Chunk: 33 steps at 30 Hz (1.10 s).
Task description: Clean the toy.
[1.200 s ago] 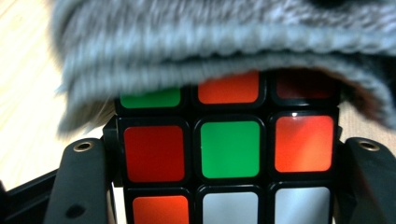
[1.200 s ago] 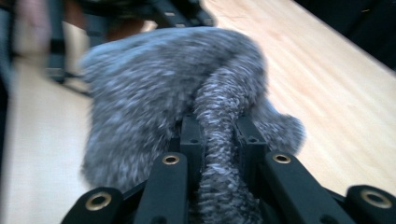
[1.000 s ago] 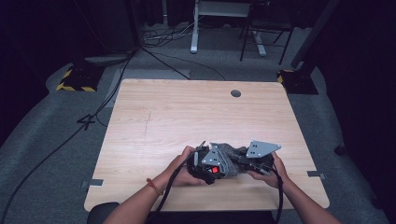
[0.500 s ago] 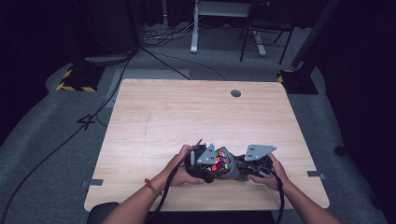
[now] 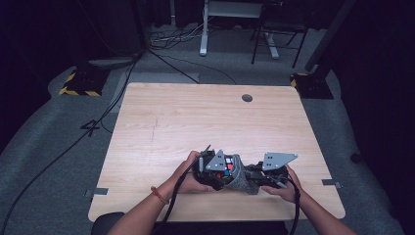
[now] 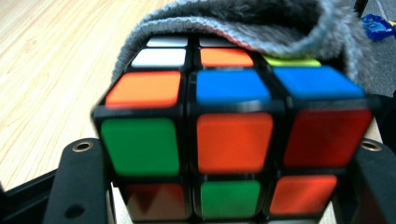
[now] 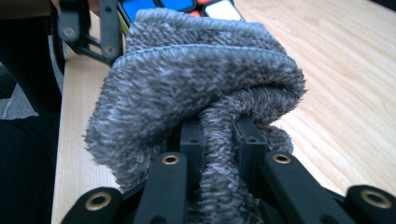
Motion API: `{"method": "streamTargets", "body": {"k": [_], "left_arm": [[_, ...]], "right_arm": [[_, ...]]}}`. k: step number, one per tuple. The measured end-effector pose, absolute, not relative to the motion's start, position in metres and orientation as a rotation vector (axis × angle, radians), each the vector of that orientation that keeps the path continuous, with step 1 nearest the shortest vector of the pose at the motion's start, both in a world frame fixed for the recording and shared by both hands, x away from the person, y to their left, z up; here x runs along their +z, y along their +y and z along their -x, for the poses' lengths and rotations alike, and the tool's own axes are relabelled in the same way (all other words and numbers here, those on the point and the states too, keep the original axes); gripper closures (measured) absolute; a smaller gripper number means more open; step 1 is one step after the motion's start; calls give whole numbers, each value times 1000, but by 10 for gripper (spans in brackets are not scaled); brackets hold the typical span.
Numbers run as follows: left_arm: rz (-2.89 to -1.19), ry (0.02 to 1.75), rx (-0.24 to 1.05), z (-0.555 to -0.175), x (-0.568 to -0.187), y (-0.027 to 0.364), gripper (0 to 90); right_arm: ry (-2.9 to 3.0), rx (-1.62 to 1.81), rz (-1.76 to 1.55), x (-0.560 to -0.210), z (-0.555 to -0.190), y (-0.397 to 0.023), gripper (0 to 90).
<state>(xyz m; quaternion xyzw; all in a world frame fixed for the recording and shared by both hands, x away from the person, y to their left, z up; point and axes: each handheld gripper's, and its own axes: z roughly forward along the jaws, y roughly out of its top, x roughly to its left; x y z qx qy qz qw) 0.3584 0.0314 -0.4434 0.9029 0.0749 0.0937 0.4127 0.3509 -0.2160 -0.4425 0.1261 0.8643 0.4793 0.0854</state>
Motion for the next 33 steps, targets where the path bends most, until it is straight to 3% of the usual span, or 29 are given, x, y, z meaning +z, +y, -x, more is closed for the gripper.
{"method": "streamTargets", "body": {"k": [16, 21, 31, 33], "left_arm": [[-2221, 146, 274, -350, -435, 29, 330], [-2277, 203, 318, -351, -442, 23, 323], [-2354, 272, 263, -358, -449, 19, 294], [-2388, 222, 298, -355, -451, 16, 333]], "right_arm": [[2588, 1370, -453, -445, -356, -213, 777], [2593, 1355, -440, -450, -354, -210, 776], [2580, 1386, -448, -452, -348, -216, 782], [2577, 1425, -431, -449, -347, -216, 787]]}}
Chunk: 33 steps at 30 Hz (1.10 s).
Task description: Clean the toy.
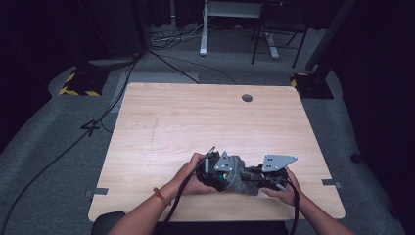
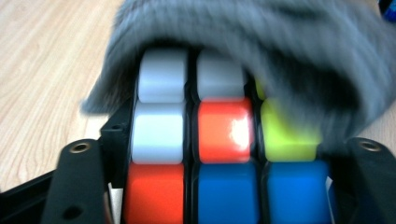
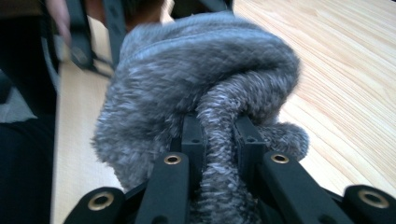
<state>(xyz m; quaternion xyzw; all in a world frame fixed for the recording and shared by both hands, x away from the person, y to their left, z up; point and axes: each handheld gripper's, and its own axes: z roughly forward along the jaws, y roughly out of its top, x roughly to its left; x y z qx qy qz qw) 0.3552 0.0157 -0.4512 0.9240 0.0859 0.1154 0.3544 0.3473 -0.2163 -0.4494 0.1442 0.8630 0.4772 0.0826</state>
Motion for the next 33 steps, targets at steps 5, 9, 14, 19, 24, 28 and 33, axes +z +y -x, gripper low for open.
{"method": "streamTargets", "body": {"k": [5, 9, 14, 19, 24, 28, 33], "left_arm": [[-2379, 213, 297, -356, -451, 17, 336], [-2347, 211, 315, -354, -447, 20, 336], [-2313, 196, 309, -353, -439, 22, 336], [-2289, 182, 316, -352, -434, 26, 337], [-2317, 168, 308, -351, -438, 22, 337], [-2345, 144, 307, -348, -441, 17, 337], [-2326, 159, 303, -349, -440, 18, 337]], "right_arm": [[2572, 1413, -427, -449, -346, -216, 786], [2539, 1429, -428, -445, -346, -215, 785], [2584, 1322, -465, -452, -353, -214, 785], [2644, 1319, -492, -462, -359, -216, 785], [2555, 1418, -449, -443, -350, -216, 785], [2489, 1484, -438, -432, -348, -218, 784], [2507, 1397, -459, -439, -356, -213, 784]]}}
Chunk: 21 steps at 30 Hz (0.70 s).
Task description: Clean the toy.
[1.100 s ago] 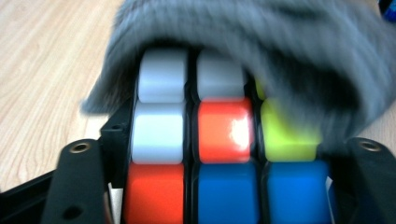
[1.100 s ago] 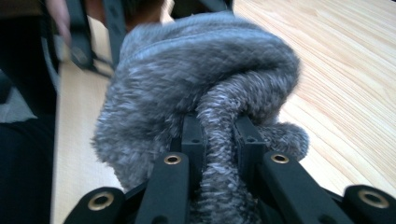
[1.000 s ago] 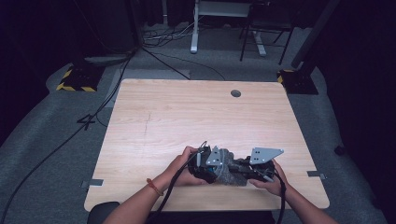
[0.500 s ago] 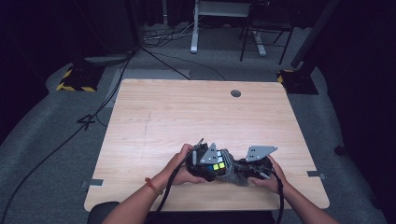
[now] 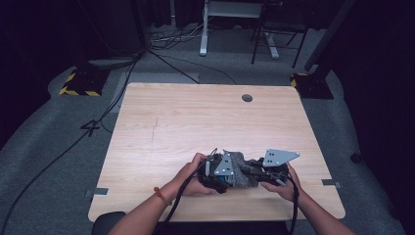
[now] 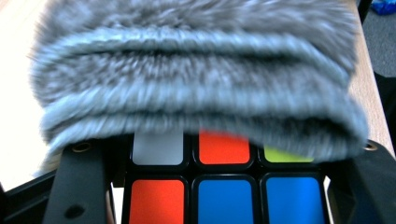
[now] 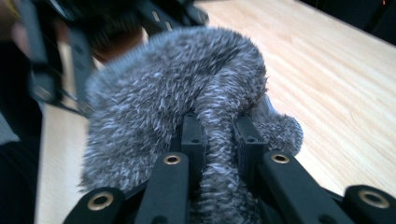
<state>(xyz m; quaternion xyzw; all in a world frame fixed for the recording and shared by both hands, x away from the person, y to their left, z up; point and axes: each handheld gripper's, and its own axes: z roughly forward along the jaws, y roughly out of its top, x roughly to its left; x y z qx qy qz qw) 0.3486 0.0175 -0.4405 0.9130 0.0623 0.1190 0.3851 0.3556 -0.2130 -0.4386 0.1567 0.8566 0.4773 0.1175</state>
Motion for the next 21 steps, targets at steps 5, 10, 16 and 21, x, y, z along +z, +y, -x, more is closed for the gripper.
{"method": "streamTargets", "body": {"k": [5, 10, 16, 21], "left_arm": [[-2284, 148, 304, -346, -433, 21, 337], [-2262, 171, 320, -350, -428, 28, 337], [-2293, 199, 320, -354, -433, 28, 337], [-2321, 179, 287, -352, -439, 20, 337]], "right_arm": [[2558, 1331, -490, -451, -362, -212, 784], [2606, 1294, -464, -455, -357, -210, 785], [2524, 1412, -397, -436, -345, -214, 785], [2460, 1478, -367, -426, -342, -215, 785]]}}
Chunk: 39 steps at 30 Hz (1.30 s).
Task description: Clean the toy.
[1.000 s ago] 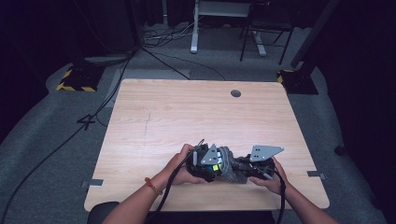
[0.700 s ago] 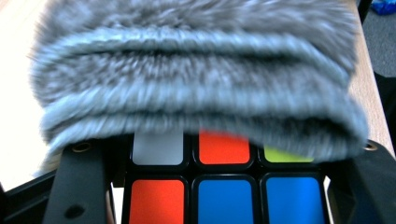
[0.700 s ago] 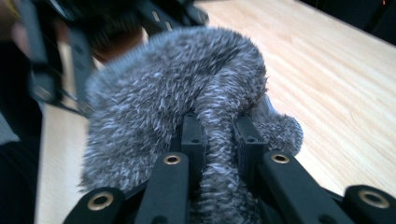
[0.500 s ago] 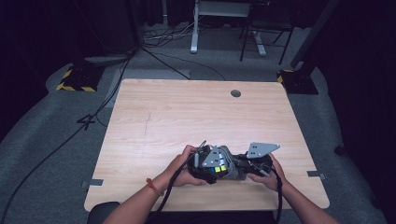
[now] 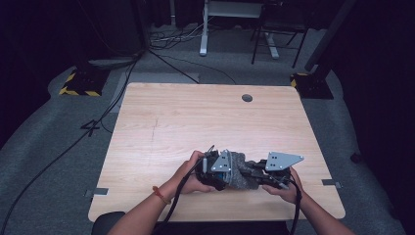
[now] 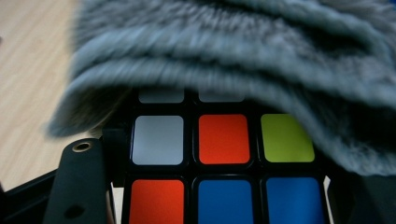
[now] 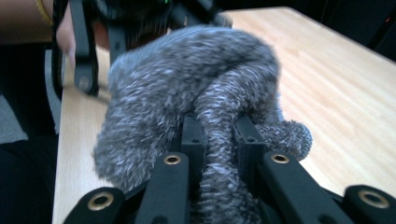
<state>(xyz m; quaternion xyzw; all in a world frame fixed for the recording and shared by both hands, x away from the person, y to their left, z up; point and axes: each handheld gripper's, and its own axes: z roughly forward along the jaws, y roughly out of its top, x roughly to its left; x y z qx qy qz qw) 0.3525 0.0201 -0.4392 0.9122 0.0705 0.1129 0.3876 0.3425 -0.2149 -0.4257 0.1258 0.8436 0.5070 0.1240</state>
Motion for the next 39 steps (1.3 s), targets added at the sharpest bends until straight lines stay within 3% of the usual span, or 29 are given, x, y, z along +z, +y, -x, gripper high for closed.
{"method": "streamTargets", "body": {"k": [9, 16, 27, 39], "left_arm": [[-2293, 137, 273, -346, -433, 19, 337], [-2290, 157, 314, -349, -430, 24, 337], [-2315, 166, 249, -350, -441, 17, 337], [-2288, 117, 288, -342, -432, 17, 336]], "right_arm": [[2536, 1306, -481, -447, -362, -210, 785], [2612, 1274, -446, -456, -355, -210, 784], [2508, 1434, -354, -426, -343, -217, 782], [2570, 1291, -468, -455, -360, -217, 781]]}}
